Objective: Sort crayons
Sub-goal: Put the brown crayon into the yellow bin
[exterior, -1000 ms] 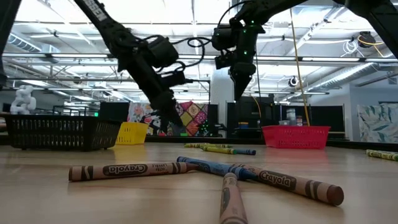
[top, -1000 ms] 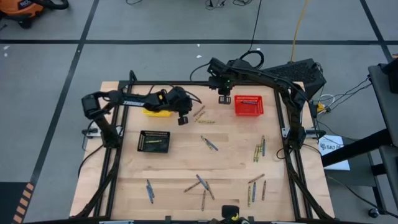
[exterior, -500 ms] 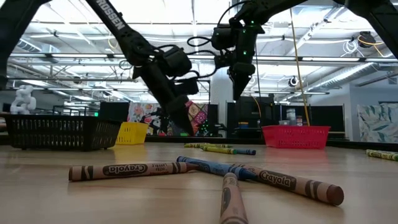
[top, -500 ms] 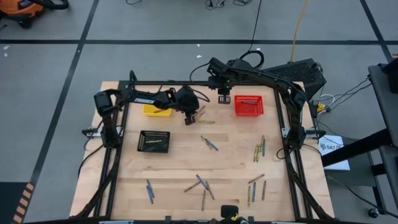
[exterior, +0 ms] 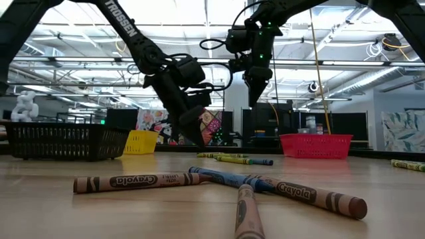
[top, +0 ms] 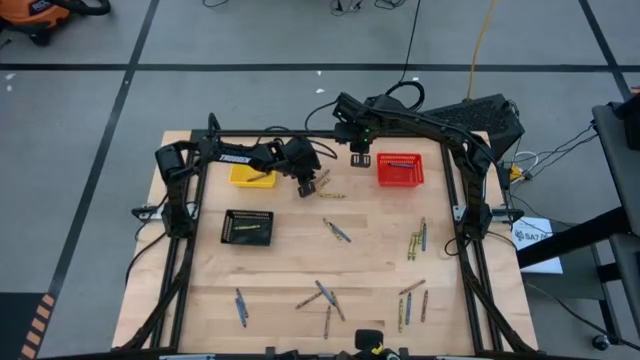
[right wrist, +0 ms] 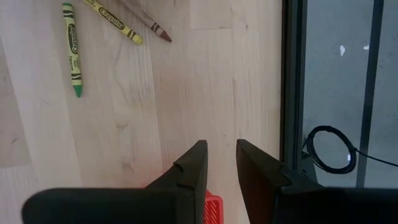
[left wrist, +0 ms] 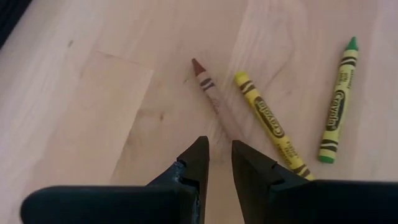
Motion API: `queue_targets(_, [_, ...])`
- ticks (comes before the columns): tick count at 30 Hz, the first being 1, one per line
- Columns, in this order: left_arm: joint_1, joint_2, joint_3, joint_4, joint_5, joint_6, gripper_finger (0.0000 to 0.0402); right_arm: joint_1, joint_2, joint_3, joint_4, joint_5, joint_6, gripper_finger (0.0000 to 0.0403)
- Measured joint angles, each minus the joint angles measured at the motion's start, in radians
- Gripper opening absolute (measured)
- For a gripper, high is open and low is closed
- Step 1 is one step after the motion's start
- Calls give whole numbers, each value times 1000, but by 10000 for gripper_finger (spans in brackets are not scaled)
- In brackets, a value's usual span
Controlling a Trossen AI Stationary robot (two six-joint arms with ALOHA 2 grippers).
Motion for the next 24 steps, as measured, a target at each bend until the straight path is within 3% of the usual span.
queue_targets(9, [-28,0,10,4,26,-29,70,0,0,0,0,0,0,73])
queue_targets(14, [-27,0,21,4,-29,-53,70,0,0,0,0,0,8,73])
queue_targets(24, [-26,1,21,-16,-20,-53,70,0,0,0,0,0,8,73])
